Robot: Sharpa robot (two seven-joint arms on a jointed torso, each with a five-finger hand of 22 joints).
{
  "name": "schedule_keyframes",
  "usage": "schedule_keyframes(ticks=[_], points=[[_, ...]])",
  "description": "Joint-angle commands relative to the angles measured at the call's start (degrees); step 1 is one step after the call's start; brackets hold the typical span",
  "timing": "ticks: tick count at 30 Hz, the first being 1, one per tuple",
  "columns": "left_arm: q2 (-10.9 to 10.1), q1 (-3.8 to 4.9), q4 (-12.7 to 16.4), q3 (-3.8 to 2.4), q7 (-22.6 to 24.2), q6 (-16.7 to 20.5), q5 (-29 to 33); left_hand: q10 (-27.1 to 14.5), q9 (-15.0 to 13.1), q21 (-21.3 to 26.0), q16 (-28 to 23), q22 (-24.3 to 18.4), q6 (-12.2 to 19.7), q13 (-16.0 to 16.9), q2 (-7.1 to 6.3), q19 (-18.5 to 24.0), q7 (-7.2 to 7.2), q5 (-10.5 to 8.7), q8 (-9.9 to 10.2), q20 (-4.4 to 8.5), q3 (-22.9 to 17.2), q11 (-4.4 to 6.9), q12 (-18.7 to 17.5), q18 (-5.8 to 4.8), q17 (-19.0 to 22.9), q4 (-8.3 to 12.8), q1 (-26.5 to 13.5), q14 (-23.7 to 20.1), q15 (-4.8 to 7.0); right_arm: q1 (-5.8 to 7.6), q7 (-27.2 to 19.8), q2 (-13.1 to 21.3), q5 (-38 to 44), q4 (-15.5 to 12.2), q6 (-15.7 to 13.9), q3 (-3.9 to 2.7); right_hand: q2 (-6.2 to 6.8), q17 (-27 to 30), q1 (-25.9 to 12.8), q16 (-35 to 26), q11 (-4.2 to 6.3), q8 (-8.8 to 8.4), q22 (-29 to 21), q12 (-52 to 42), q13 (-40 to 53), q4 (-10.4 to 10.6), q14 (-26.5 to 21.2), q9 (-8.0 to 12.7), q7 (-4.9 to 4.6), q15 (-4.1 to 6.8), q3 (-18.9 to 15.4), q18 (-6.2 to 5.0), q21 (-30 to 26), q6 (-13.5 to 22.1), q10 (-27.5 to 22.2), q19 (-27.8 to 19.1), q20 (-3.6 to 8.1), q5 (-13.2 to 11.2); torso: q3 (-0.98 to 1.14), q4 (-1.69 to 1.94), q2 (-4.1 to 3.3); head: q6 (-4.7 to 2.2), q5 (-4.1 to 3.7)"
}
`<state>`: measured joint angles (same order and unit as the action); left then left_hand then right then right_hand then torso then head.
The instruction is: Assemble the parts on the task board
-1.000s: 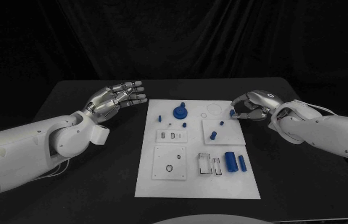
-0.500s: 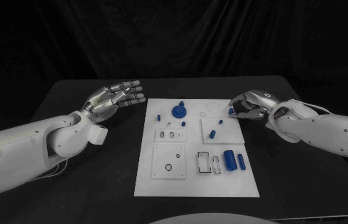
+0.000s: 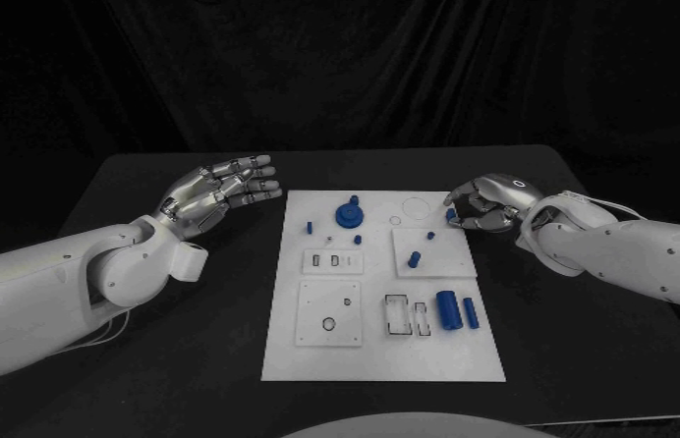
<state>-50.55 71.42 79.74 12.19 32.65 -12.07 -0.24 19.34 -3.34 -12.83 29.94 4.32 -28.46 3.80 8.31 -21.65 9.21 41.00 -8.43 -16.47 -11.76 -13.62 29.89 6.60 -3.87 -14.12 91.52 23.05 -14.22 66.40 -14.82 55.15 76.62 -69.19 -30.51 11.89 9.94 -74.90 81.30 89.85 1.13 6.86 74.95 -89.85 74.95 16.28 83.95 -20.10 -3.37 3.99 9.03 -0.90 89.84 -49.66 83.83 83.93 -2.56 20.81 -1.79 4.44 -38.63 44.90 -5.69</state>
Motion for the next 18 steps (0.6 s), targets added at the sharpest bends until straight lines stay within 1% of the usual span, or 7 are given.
schedule_keyframes(ticks=[1,4,7,13,14,15,18], points=[[0.03,-0.1,0.27,-0.06,1.59,-1.19,0.19,-0.41,-0.07,0.31,0.33,-0.05,0.06,0.07,-0.44,0.51,2.29,0.32,0.07,-0.02,-0.52,-0.02,0.24,-0.4,-0.01,0.06,0.11,-0.34,-0.11,-0.17,0.62,0.08,0.02,-0.06,0.85,-0.02,0.01,-15.1,0.64,0.15,0.34,0.11,15.05,-0.15,15.05,-0.25,6.05,-0.09,0.08,0.45,0.19,0.9,0.16,0.51,6.17,6.07,0.45,-0.55,-0.02,0.02,-0.05,0.33,0.02],[0.04,-0.11,0.35,-0.06,1.69,-1.42,0.19,-0.41,-0.07,0.31,0.33,-0.05,0.06,0.07,-0.44,0.51,2.29,0.32,0.07,-0.02,-0.52,-0.02,0.24,-0.4,-0.01,0.06,0.11,-0.34,-0.11,-0.19,0.67,0.03,0.02,-0.05,1.17,-0.02,0.07,-15.1,0.75,0.15,0.33,0.07,15.05,-0.15,15.05,-0.24,6.05,-0.09,0.09,0.44,0.14,0.9,0.16,0.75,6.17,6.07,0.44,-0.78,0.01,0.04,-0.04,0.39,-0.09],[0.06,-0.12,0.34,-0.06,1.69,-1.55,0.19,-0.41,-0.09,0.29,0.36,-0.05,-0.04,0.07,-0.4,0.47,2.26,0.42,0.02,-0.03,-0.69,-0.02,0.27,-0.42,-0.01,0.12,0.13,-0.34,-0.11,-0.22,0.75,-0.02,0.02,-0.05,1.39,-0.02,0.19,-15.1,0.81,0.15,0.25,0.28,15.05,-0.15,15.05,0.05,6.05,-0.26,-0.04,0.38,-0.24,0.9,0.16,1.24,6.17,6.07,0.39,-2.54,0.02,0.04,-0.05,0.39,-0.18],[-0.02,-0.13,0.29,-0.06,1.64,-1.62,0.19,-0.42,-0.08,0.3,0.38,-0.06,0.04,0.07,-0.39,0.5,2.25,0.48,0.05,-0.02,-0.79,-0.04,0.28,-0.42,-0.01,0.16,0.15,-0.35,-0.12,-0.28,1.05,-0.01,0.02,-0.01,1.43,-0.02,0.25,-15.1,0.78,0.15,0.19,0.45,15.05,-0.15,15.05,0.15,6.05,-0.39,-0.1,0.33,-0.47,0.9,0.16,1.48,6.17,6.07,0.35,-3.68,0.02,-0.02,-0.04,0.33,-0.07],[-0.03,-0.13,0.29,-0.06,1.65,-1.66,0.19,-0.42,-0.08,0.3,0.38,-0.06,0.04,0.07,-0.39,0.5,2.25,0.48,0.05,-0.02,-0.79,-0.04,0.28,-0.42,-0.01,0.16,0.15,-0.35,-0.12,-0.29,1.2,0.01,0.04,0.0,1.51,-0.02,0.29,-15.1,0.47,0.15,0.15,0.71,15.05,-0.15,15.05,0.22,6.05,-0.57,-0.09,0.31,-0.82,0.9,0.16,1.85,6.17,6.07,0.3,-5.95,0.01,-0.01,-0.04,0.27,-0.08],[-0.04,-0.13,0.3,-0.06,1.66,-1.69,0.19,-0.42,-0.08,0.3,0.38,-0.06,0.04,0.07,-0.39,0.5,2.25,0.48,0.05,-0.02,-0.79,-0.04,0.28,-0.42,-0.01,0.16,0.15,-0.35,-0.12,-0.3,1.33,0.02,0.09,0.01,1.6,-0.02,0.32,-15.1,0.38,0.15,0.17,0.89,15.05,-0.15,15.05,0.27,6.05,-0.66,-0.08,0.29,-0.94,0.9,0.16,2.0,6.17,6.07,0.3,-6.68,0.01,-0.01,-0.04,0.22,-0.09],[-0.04,-0.14,0.34,-0.06,1.71,-1.79,0.19,-0.42,-0.1,0.28,0.38,-0.05,-0.1,0.07,-0.39,0.47,2.25,0.49,0.0,-0.02,-0.82,-0.04,0.28,-0.42,-0.01,0.18,0.15,-0.36,-0.12,-0.34,1.64,0.05,0.22,0.05,1.88,-0.02,0.35,-15.1,0.39,0.15,0.17,1.03,15.05,-0.15,15.05,0.27,6.05,-0.73,-0.08,0.3,-1.0,0.9,0.16,2.21,6.17,6.07,0.3,-7.07,0.01,0.0,-0.04,0.12,-0.06]])
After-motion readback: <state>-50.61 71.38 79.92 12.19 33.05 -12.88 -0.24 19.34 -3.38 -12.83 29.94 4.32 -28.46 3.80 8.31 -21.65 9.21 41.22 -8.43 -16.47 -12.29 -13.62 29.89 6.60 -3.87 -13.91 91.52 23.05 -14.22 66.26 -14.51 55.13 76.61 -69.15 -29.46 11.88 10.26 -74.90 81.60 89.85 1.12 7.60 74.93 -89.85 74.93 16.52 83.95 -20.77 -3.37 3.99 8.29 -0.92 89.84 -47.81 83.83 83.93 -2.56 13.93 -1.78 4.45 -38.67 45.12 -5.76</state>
